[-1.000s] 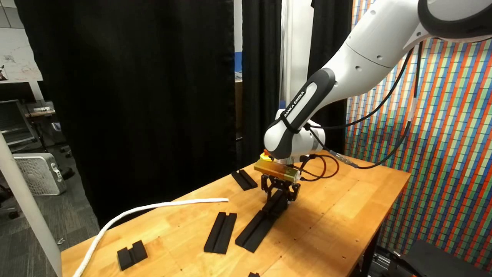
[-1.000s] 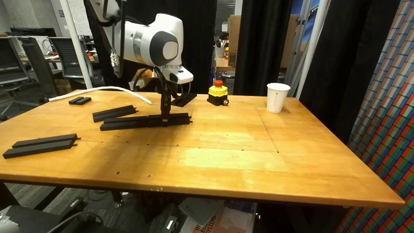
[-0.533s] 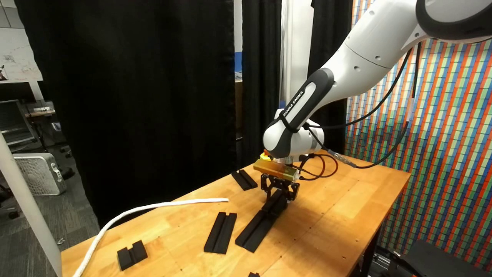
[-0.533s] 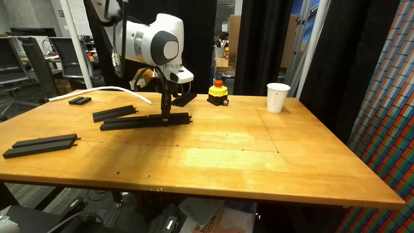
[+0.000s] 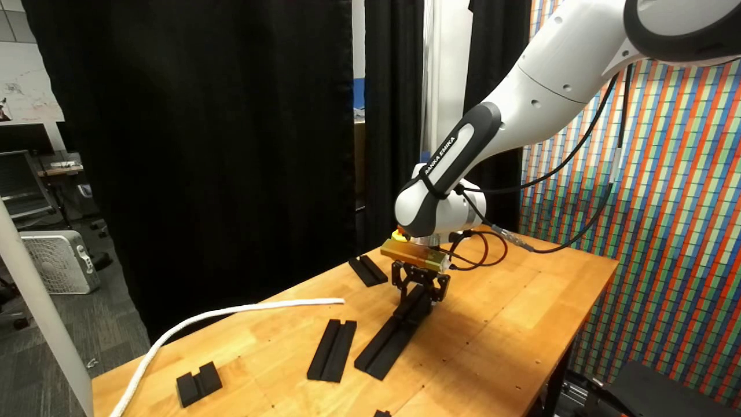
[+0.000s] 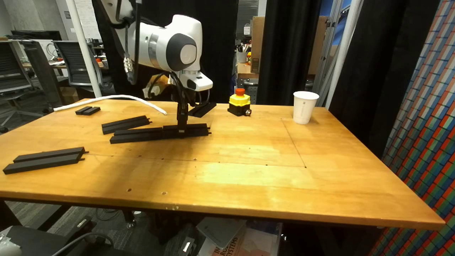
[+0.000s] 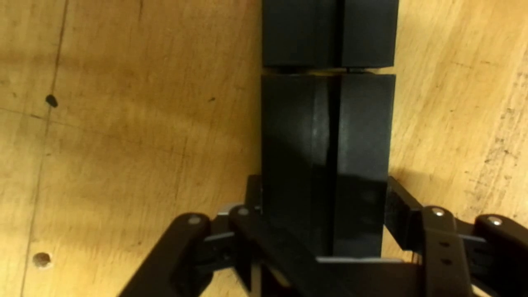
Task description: Arrange the black objects on the table
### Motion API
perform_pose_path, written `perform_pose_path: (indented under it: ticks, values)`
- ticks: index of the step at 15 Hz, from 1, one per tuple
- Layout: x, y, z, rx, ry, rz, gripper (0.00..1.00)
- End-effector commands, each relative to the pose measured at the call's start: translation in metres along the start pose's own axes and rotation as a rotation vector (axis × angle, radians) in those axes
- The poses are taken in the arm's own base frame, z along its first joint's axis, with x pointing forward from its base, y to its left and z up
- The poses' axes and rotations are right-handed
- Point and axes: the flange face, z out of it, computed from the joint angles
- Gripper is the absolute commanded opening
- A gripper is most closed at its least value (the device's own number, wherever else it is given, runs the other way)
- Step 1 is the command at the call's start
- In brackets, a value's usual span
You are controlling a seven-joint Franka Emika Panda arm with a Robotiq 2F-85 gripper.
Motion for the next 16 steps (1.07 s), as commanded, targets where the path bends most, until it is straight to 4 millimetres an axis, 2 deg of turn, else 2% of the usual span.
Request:
perform_pose_path:
  ticks: [1, 16]
  values:
    - [-0.002, -0.006, 0.002, -0.014, -0.006, -0.015, 0.45]
    - [-0.013, 0.005, 0.019, -0.022, -0.006, 0.019, 0.45]
